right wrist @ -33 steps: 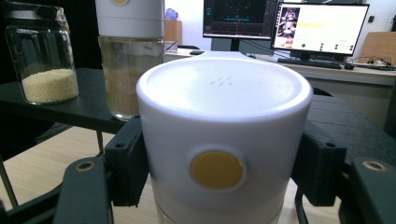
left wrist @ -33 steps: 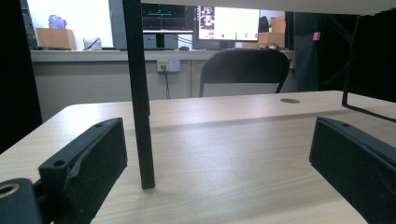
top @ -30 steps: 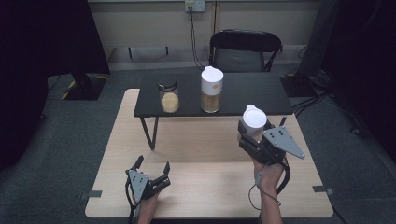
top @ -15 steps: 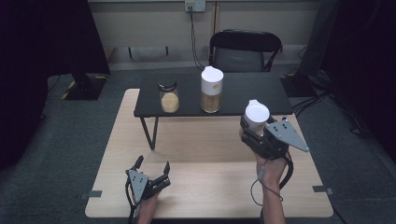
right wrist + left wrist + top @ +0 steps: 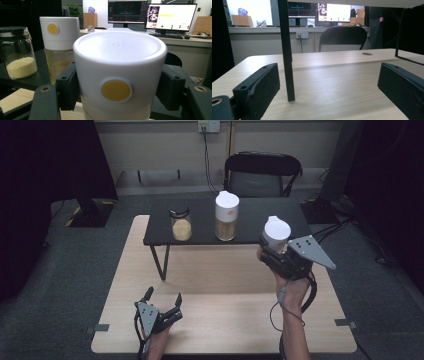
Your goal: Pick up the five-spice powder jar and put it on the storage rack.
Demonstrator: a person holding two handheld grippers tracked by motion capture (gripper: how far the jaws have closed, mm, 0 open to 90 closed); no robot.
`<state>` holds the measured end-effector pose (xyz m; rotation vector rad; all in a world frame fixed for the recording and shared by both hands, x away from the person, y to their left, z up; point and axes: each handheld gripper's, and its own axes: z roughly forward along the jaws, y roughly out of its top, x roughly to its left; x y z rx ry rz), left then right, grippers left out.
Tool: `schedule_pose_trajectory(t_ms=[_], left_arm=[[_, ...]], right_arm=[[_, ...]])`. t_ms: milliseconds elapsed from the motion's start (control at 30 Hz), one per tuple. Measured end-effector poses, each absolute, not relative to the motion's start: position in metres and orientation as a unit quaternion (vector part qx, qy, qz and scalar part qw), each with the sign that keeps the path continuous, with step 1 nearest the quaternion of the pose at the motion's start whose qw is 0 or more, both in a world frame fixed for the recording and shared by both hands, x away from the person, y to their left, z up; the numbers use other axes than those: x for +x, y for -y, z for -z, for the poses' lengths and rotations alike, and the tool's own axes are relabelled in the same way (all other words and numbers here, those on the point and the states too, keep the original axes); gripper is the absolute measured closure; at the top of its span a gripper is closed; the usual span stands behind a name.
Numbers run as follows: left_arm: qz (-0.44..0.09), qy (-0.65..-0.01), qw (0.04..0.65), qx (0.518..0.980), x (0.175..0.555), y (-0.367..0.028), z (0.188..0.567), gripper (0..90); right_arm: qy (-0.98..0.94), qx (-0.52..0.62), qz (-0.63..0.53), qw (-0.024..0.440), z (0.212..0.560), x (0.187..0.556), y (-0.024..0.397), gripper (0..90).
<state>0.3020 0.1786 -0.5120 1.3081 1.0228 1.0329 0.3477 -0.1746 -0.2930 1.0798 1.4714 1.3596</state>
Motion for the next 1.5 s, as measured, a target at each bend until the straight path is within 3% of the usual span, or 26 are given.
schedule_pose_trajectory(t_ms=[700, 1500], left_arm=[[-0.438, -0.434, 0.559, 0.555, 0.302, -0.179, 0.512, 3.6], [-0.437, -0.433, 0.56, 0.556, 0.302, -0.179, 0.512, 3.6]], right_arm=[[-0.598, 0.437, -0.533, 0.41, 0.264, 0.381, 0.173, 30.2], [-0.608, 0.444, -0.516, 0.409, 0.257, 0.422, 0.169, 30.2]])
